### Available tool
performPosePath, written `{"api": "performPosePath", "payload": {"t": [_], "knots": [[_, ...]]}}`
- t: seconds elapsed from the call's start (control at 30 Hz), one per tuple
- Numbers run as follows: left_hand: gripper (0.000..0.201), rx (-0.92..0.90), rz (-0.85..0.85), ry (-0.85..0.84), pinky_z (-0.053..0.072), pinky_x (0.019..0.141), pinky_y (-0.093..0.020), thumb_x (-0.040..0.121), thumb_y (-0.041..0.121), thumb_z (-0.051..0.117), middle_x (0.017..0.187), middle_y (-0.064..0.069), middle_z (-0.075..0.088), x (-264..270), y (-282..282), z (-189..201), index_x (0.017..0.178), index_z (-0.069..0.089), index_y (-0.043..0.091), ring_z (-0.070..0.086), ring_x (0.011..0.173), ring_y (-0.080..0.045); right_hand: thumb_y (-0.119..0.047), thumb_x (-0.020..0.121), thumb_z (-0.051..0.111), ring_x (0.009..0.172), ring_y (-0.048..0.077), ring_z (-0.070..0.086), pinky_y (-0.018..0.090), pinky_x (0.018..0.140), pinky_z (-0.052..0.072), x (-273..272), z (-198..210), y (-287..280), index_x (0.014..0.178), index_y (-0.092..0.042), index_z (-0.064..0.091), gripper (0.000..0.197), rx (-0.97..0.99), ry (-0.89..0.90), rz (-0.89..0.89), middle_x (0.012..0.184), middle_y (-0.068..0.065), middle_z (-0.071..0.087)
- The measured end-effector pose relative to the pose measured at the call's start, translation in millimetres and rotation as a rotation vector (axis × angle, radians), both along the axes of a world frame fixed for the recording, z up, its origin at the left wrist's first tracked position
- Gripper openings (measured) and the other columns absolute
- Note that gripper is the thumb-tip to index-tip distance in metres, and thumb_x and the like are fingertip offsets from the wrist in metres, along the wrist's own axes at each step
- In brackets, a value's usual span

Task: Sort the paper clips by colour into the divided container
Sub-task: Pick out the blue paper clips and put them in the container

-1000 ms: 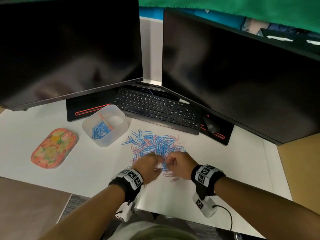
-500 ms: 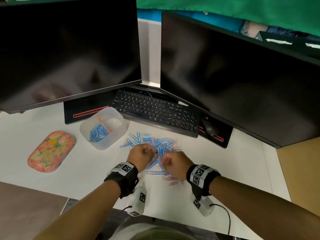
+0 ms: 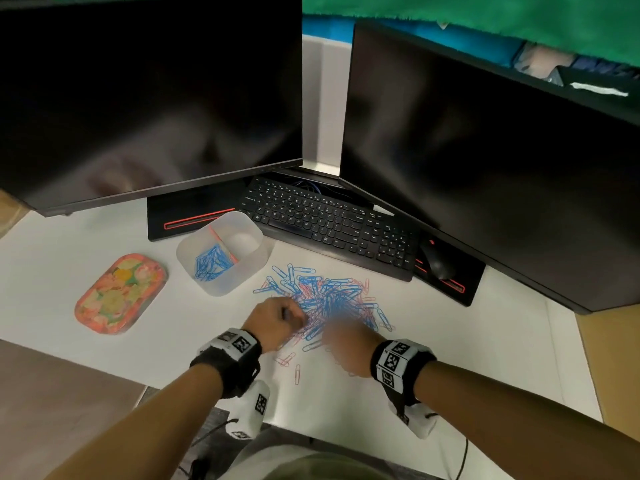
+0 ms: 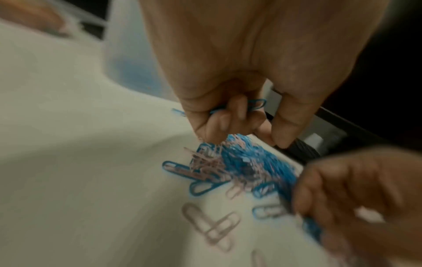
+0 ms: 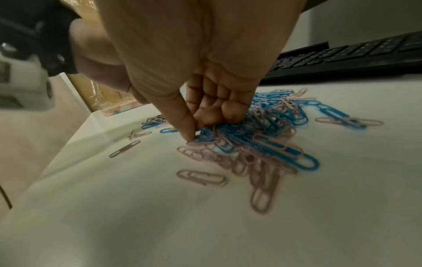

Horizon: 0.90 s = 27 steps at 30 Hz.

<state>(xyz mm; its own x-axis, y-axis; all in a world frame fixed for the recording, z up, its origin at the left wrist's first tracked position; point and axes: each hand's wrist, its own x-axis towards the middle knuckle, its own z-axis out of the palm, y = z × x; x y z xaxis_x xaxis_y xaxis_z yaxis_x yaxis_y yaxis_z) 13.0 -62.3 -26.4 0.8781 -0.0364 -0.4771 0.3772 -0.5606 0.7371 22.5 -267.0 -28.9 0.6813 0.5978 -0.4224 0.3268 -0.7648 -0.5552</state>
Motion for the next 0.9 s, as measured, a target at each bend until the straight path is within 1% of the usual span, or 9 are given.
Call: {"api": "performPosePath", "payload": {"t": [0.07, 0.13, 0.2, 0.3, 0.4, 0.5, 0.6, 0.77, 0.9], "knots": [[0.009, 0.169, -0.251, -0.063, 0.045, 0.068, -0.015, 0.081, 0.018, 0.064, 0.075, 0.014, 0.063, -6.6, -9.6, -1.8, 0.081, 0.069, 0.026, 0.058, 0.070, -0.005, -0.005, 0.087, 0.050, 0.081, 0.016, 0.051, 0.025, 0.075, 0.045, 0.8, -0.5, -3.1, 0.108, -0.012, 0.061, 0.024, -0.012, 0.009, -0.011, 0.095, 0.005, 0.061], [0.008, 0.308, -0.410, -0.116, 0.048, 0.074, -0.022, 0.081, 0.023, 0.064, 0.084, 0.008, 0.062, -10.9, -17.5, -6.3, 0.088, 0.066, 0.024, 0.059, 0.079, -0.013, -0.005, 0.086, 0.050, 0.084, 0.018, 0.054, 0.022, 0.073, 0.041, 2.3, 0.2, -5.5, 0.108, -0.012, 0.063, 0.026, -0.007, -0.006, -0.023, 0.099, 0.006, 0.064], [0.009, 0.417, -0.455, -0.127, 0.049, 0.078, -0.027, 0.082, 0.029, 0.062, 0.095, 0.004, 0.062, -12.4, -23.0, -11.1, 0.090, 0.062, 0.025, 0.060, 0.089, -0.019, -0.004, 0.085, 0.050, 0.091, 0.021, 0.059, 0.022, 0.076, 0.043, 4.2, 2.1, -8.0, 0.108, -0.011, 0.064, 0.027, 0.002, -0.020, -0.042, 0.102, 0.007, 0.066], [0.012, 0.522, -0.478, -0.102, 0.051, 0.081, -0.031, 0.084, 0.025, 0.056, 0.104, 0.001, 0.063, -13.3, -30.1, -14.4, 0.094, 0.062, 0.022, 0.061, 0.097, -0.023, -0.003, 0.086, 0.052, 0.094, 0.022, 0.062, 0.028, 0.082, 0.051, 5.9, 7.7, -11.4, 0.107, -0.011, 0.065, 0.026, 0.011, -0.023, -0.065, 0.104, 0.007, 0.067], [0.016, 0.564, -0.474, -0.105, 0.052, 0.081, -0.033, 0.086, 0.020, 0.050, 0.104, -0.002, 0.064, -14.0, -32.3, -14.4, 0.095, 0.063, 0.020, 0.062, 0.097, -0.025, -0.004, 0.088, 0.052, 0.095, 0.019, 0.061, 0.023, 0.079, 0.048, 5.9, 12.0, -14.0, 0.110, -0.013, 0.064, 0.026, 0.013, -0.031, -0.086, 0.107, 0.005, 0.065], [0.014, 0.555, -0.474, -0.111, 0.053, 0.079, -0.035, 0.086, 0.021, 0.048, 0.101, -0.003, 0.063, -13.8, -30.7, -15.3, 0.092, 0.061, 0.020, 0.062, 0.093, -0.027, -0.005, 0.089, 0.052, 0.089, 0.014, 0.056, 0.018, 0.076, 0.040, 6.2, 12.8, -14.8, 0.111, -0.013, 0.063, 0.027, 0.024, -0.036, -0.099, 0.108, 0.005, 0.065], [0.012, 0.473, -0.452, -0.121, 0.052, 0.076, -0.034, 0.086, 0.023, 0.047, 0.095, -0.001, 0.064, -14.4, -28.1, -13.9, 0.089, 0.059, 0.021, 0.061, 0.087, -0.024, -0.005, 0.088, 0.052, 0.087, 0.012, 0.054, 0.019, 0.077, 0.041, 7.3, 13.2, -14.9, 0.109, -0.012, 0.065, 0.026, 0.045, -0.021, -0.120, 0.105, 0.004, 0.065], [0.013, 0.271, -0.351, -0.152, 0.049, 0.075, -0.024, 0.086, 0.018, 0.054, 0.087, 0.004, 0.068, -16.4, -22.0, -7.5, 0.090, 0.065, 0.022, 0.062, 0.082, -0.017, -0.003, 0.084, 0.051, 0.072, 0.004, 0.057, 0.018, 0.073, 0.049, 12.6, 8.6, -14.7, 0.090, -0.015, 0.071, 0.024, 0.118, 0.089, -0.318, 0.079, -0.012, 0.061], [0.023, 0.096, -0.130, -0.086, 0.040, 0.071, -0.012, 0.087, 0.013, 0.057, 0.087, 0.010, 0.065, -14.8, -12.5, -0.3, 0.104, 0.069, 0.023, 0.057, 0.077, -0.007, -0.008, 0.084, 0.055, 0.073, 0.013, 0.066, 0.026, 0.073, 0.054, 21.5, 14.7, -7.6, 0.075, -0.025, 0.066, 0.022, 0.145, 0.191, -0.397, 0.082, 0.001, 0.072]]}}
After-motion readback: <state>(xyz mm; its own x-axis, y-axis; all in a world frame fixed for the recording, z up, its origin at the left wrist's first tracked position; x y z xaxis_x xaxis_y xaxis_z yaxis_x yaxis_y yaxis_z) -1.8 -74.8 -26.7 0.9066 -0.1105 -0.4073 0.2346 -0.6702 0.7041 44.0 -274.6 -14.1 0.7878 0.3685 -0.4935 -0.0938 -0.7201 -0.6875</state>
